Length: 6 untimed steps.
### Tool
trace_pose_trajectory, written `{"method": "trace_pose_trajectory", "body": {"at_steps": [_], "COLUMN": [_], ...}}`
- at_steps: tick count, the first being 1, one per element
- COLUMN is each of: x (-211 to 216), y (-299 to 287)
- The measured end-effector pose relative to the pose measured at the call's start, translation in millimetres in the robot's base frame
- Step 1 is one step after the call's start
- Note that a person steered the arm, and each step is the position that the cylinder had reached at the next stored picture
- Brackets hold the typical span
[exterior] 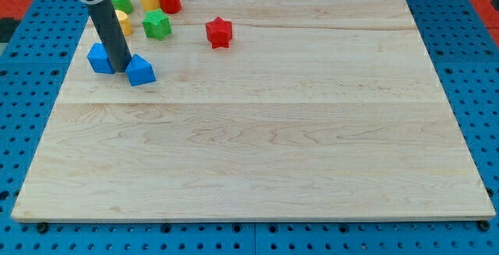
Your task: Move blue triangle diagonally to the red star
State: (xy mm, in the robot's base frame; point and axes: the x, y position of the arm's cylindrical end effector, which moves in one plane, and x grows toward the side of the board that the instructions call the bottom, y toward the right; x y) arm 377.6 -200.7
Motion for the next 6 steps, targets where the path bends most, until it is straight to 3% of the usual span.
{"method": "trace_pose_trajectory", "body": {"at_steps": [2,6], "x": [25,7], "y": [4,62]}}
